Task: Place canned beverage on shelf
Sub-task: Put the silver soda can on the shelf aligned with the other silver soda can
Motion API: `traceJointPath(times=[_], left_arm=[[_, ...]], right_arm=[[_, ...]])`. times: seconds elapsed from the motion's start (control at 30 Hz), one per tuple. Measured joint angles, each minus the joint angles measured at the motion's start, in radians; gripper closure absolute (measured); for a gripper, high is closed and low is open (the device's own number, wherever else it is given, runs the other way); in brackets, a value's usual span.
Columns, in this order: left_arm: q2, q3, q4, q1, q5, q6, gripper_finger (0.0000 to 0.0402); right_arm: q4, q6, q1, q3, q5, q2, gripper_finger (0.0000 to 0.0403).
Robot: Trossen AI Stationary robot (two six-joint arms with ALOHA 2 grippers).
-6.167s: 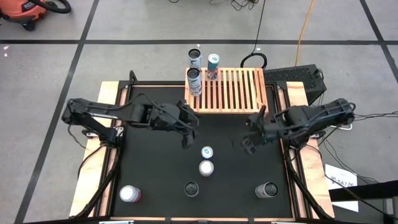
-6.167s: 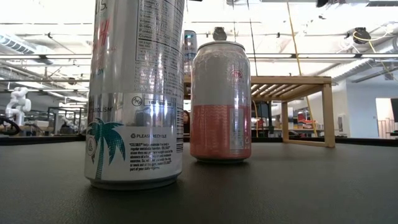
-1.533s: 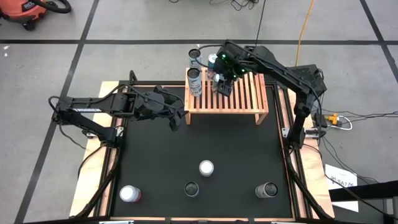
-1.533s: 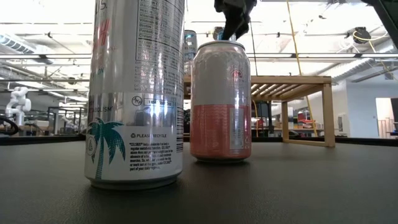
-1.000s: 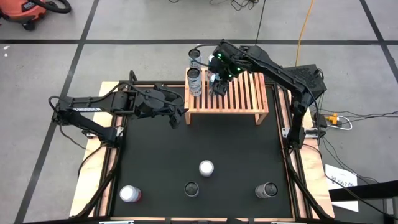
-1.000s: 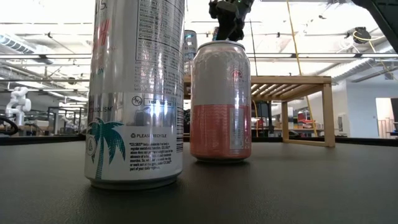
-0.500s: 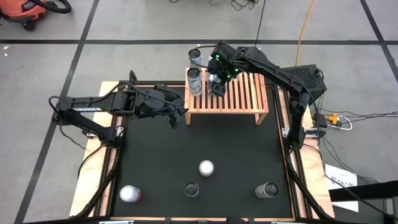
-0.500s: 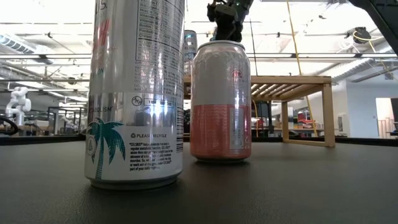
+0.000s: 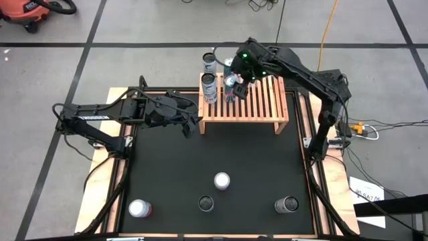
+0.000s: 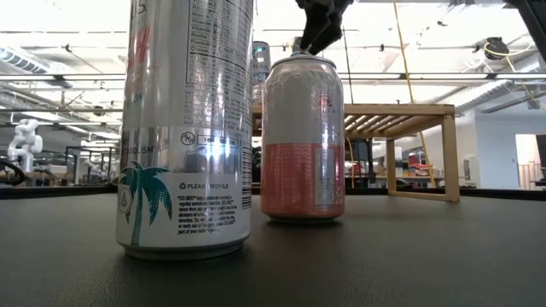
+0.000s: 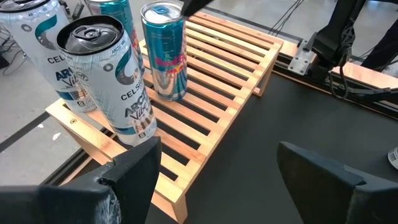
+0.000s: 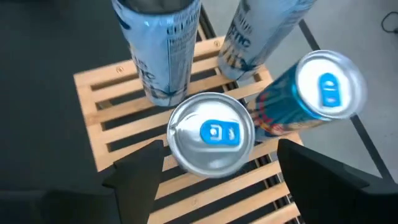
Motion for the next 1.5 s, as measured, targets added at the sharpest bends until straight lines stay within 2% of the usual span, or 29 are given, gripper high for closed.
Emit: traceJointPath(times=[0.17, 0.37, 0.5, 0.73, 0.93, 1.17, 1.3, 1.5], left_arm=[[0.0, 0.0, 0.0, 0.0, 0.0, 0.003, 0.0084], [0.0, 0.0, 0.0, 0.0, 0.0, 0.004, 0.0084], [0.0, 0.0, -0.001, 0.0, 0.0, 0.004, 0.0084], [0.0, 0.0, -0.004, 0.0, 0.0, 0.004, 0.0084], [0.0, 0.0, -0.035, 0.0, 0.0, 0.003, 0.0084], [0.0, 0.0, -0.056, 0.0, -0.001, 0.003, 0.0084], [0.0, 0.0, -0.056, 0.0, -0.001, 0.003, 0.0084], [0.0, 0.0, -0.055, 0.0, -0.001, 0.004, 0.0084]], right_arm=[[-0.043, 0.09, 0.0, 0.0, 0.002, -0.047, 0.01], [-0.141, 0.197, -0.004, -0.004, 0.034, -0.053, 0.0124], [-0.14, 0.229, -0.006, -0.061, 0.132, -0.055, 0.0151], [-0.072, 0.326, -0.029, -0.22, 0.133, -0.053, 0.0199], [0.054, 0.333, -0.023, -0.312, 0.131, -0.053, 0.0217], [0.165, 0.301, -0.023, -0.319, 0.13, -0.054, 0.0223], [0.189, 0.282, -0.023, -0.319, 0.1, -0.053, 0.0223], [0.175, 0.291, -0.024, -0.319, 0.108, -0.054, 0.0223]])
